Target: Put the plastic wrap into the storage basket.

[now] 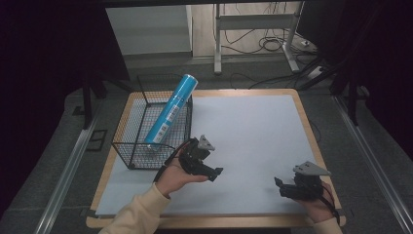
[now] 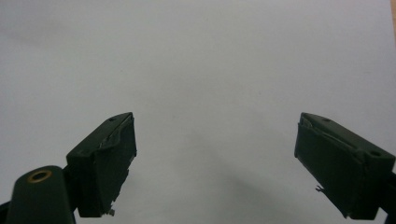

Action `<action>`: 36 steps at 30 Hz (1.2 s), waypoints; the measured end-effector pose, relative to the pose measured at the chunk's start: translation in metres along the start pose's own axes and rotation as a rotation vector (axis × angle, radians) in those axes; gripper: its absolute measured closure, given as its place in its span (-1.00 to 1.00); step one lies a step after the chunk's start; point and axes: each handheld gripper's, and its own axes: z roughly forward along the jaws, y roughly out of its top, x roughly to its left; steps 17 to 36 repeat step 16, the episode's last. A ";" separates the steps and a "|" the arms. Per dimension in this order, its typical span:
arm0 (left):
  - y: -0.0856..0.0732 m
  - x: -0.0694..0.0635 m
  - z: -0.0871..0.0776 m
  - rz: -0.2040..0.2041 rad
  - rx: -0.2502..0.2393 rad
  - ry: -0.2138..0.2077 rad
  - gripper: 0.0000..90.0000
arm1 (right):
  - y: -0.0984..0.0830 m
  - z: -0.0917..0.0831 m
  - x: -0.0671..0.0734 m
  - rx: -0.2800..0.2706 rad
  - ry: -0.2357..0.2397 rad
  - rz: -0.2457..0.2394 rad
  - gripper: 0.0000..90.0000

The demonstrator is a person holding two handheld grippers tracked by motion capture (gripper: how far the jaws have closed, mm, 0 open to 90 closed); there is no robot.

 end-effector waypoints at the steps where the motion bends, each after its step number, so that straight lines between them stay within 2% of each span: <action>1: -0.005 -0.003 0.005 0.000 0.008 -0.008 -0.66 | 0.000 0.000 0.000 0.001 -0.001 0.001 -0.71; 7: -0.011 -0.006 0.013 0.003 0.030 -0.008 -0.67 | 0.000 0.001 0.001 0.005 -0.004 -0.002 -0.71; 11: -0.012 -0.005 0.014 0.001 0.031 -0.016 -0.66 | 0.000 0.000 0.001 -0.006 -0.010 0.000 -0.71; 16: -0.016 -0.003 0.014 -0.016 0.007 -0.005 -0.66 | 0.000 0.001 0.001 -0.007 -0.005 -0.005 -0.71; 36: -0.016 -0.003 0.014 -0.016 0.007 -0.005 -0.66 | 0.000 0.001 0.001 -0.007 -0.005 -0.005 -0.71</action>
